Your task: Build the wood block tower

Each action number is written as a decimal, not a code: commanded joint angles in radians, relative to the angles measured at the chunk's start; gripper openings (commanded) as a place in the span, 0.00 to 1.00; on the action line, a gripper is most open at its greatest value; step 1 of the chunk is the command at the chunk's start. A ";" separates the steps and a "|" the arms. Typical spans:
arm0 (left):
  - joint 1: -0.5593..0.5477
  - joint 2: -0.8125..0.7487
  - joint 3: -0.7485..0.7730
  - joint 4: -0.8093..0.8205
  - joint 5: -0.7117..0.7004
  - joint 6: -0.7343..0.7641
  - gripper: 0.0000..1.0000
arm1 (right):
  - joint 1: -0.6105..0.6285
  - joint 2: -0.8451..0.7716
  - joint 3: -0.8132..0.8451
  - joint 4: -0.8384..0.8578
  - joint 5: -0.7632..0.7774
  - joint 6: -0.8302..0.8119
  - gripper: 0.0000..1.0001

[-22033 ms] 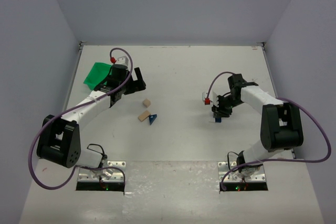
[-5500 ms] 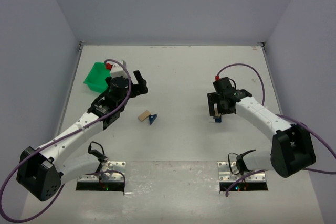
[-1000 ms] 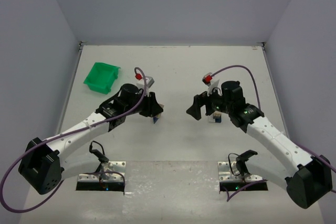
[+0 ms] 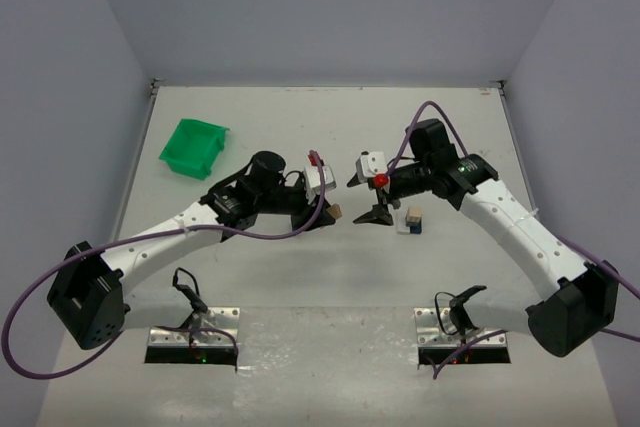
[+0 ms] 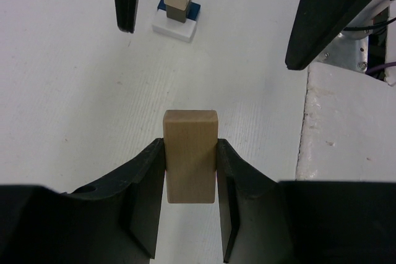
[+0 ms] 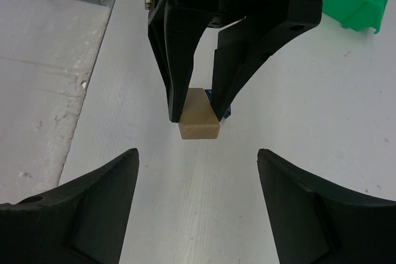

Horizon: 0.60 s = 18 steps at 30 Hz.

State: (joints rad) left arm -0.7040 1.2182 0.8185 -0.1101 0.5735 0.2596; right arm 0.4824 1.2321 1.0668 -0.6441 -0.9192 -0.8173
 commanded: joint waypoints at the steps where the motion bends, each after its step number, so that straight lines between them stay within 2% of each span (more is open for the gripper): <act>1: -0.018 -0.005 0.050 0.026 0.025 0.029 0.00 | 0.010 0.038 0.024 0.056 -0.010 0.010 0.78; 5: -0.022 -0.005 0.058 0.021 0.020 0.031 0.00 | 0.013 0.078 0.032 0.082 -0.031 0.027 0.76; 11: -0.027 -0.002 0.065 0.018 0.006 0.029 0.00 | 0.025 0.127 0.039 0.106 -0.063 0.069 0.65; 18: -0.031 0.003 0.067 0.018 0.000 0.029 0.00 | 0.041 0.156 0.044 0.114 -0.089 0.086 0.61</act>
State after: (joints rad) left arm -0.7216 1.2192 0.8444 -0.1169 0.5678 0.2653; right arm 0.5102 1.3796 1.0668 -0.5673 -0.9546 -0.7510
